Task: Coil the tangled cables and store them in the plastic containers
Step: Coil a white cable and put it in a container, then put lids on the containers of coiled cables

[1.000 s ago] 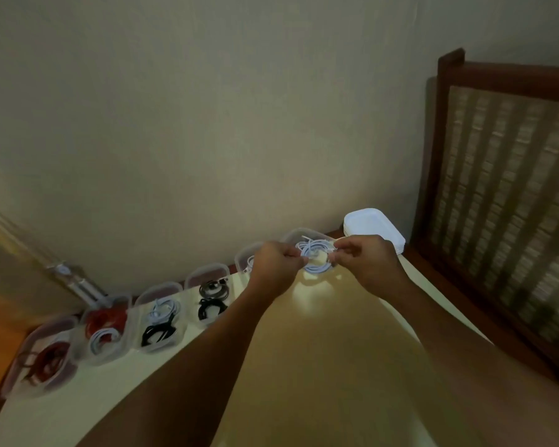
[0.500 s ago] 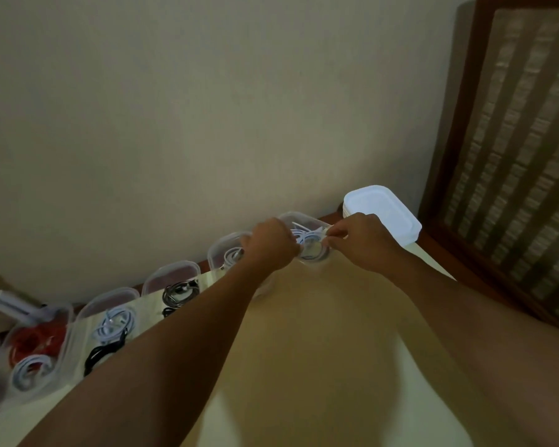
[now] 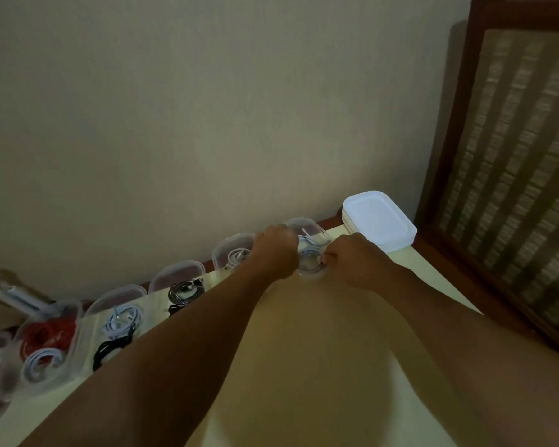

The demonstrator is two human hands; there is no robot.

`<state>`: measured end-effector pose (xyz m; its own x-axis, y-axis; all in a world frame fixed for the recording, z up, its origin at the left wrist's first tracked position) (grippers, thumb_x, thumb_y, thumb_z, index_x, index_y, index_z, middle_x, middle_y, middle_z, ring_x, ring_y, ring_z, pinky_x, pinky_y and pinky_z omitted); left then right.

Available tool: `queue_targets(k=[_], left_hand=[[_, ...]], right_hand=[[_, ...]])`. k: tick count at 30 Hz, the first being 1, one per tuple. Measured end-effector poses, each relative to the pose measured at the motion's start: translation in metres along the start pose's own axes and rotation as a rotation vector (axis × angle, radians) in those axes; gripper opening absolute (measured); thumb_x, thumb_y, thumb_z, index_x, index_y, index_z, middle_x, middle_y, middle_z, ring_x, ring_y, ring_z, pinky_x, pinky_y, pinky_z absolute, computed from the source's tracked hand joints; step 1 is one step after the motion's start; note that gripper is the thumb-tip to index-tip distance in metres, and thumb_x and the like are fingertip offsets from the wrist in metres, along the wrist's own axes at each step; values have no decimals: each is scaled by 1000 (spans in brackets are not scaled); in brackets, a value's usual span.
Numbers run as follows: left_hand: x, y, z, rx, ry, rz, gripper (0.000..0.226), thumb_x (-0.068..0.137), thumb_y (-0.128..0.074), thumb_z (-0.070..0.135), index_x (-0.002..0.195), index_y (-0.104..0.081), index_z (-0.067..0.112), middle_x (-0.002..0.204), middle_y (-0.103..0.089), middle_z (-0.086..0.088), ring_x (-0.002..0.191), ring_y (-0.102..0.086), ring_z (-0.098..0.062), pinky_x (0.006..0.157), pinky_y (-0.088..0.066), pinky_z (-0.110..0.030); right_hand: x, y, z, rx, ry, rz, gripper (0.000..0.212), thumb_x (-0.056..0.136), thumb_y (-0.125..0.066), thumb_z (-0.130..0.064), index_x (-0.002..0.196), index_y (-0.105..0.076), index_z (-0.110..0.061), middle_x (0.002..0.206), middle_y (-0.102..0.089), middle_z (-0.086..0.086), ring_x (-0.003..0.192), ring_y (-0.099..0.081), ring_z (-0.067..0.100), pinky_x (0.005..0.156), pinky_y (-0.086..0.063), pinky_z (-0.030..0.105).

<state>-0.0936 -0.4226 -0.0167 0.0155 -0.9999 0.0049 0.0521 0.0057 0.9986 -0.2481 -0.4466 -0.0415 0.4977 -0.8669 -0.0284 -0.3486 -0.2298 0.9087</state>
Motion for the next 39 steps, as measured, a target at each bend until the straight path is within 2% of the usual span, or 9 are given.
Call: queue_targets(k=[2, 7, 13, 21, 25, 30, 33, 37, 39], left_hand=[[-9, 6, -4, -83, 5, 55, 27, 99, -62, 26, 121, -68, 11, 121, -61, -13, 110, -58, -31, 96, -46, -43], [-54, 23, -24, -306, 35, 188, 19, 95, -70, 20, 113, -77, 20, 112, -67, -3, 97, -65, -22, 84, -47, -30], [-165, 50, -61, -419, 68, 313, 14, 95, -70, 19, 107, -78, 22, 103, -61, 14, 83, -58, -2, 76, -41, -15], [-338, 65, -157, -437, 275, 369, 14, 95, -71, 22, 109, -73, 23, 104, -66, 9, 89, -59, 0, 78, -49, -16], [-412, 59, -221, -406, 403, 389, 22, 92, -75, 20, 114, -71, 22, 109, -67, 7, 93, -60, -3, 77, -42, -11], [-465, 46, -302, -450, 588, 416, 27, 91, -76, 15, 118, -72, 15, 118, -71, -2, 98, -63, -16, 84, -48, -29], [-476, 35, -343, -492, 682, 429, 30, 91, -76, 13, 120, -71, 11, 121, -68, -6, 96, -60, -15, 84, -44, -25], [-471, 19, -398, -668, 872, 498, 34, 91, -77, 25, 121, -72, 12, 113, -72, -9, 100, -67, -25, 94, -51, -34], [-466, 9, -422, -853, 1027, 537, 37, 91, -76, 36, 112, -73, 6, 98, -74, -13, 86, -70, -28, 87, -58, -40]], right_hand=[[-9, 3, -2, 29, 11, 31, 26, 103, -55, -30, 110, -73, -13, 99, -73, 4, 77, -61, 13, 73, -48, 20], [-42, 26, -19, 49, -49, 79, 28, 103, -51, -22, 124, -68, -15, 121, -67, 8, 108, -63, 25, 93, -51, 35], [-89, 29, -77, 185, 47, 109, 34, 98, -63, -28, 130, -67, -19, 123, -71, 3, 100, -65, 15, 83, -46, 22], [-158, -27, -210, 324, 258, 15, 42, 94, -67, -35, 135, -62, -30, 112, -69, -11, 92, -63, 2, 80, -51, 20], [-173, -69, -276, 315, 356, -41, 44, 94, -68, -33, 137, -60, -30, 117, -68, -10, 95, -60, 2, 77, -42, 11], [-170, -114, -350, 326, 424, -91, 46, 95, -68, -32, 139, -58, -27, 124, -66, -7, 97, -56, 3, 84, -41, 16], [-159, -141, -391, 376, 432, -126, 43, 94, -70, -31, 135, -62, -25, 120, -68, -5, 95, -60, 6, 86, -47, 22], [-131, -176, -432, 590, 278, -186, 34, 91, -72, -27, 125, -69, -21, 104, -72, 1, 86, -69, 12, 79, -57, 30], [-116, -195, -447, 761, 115, -247, 24, 92, -70, -21, 116, -70, -15, 99, -73, 8, 76, -71, 16, 69, -58, 30]])
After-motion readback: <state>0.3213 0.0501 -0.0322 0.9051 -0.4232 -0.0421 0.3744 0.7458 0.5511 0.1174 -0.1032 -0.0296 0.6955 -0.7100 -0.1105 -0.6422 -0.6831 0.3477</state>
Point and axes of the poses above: each hand's wrist, its own x-axis towards the middle knuckle, its own y-axis out of the back of the hand, z = x × y, the point moved 5 cm from there along x, towards the middle knuckle
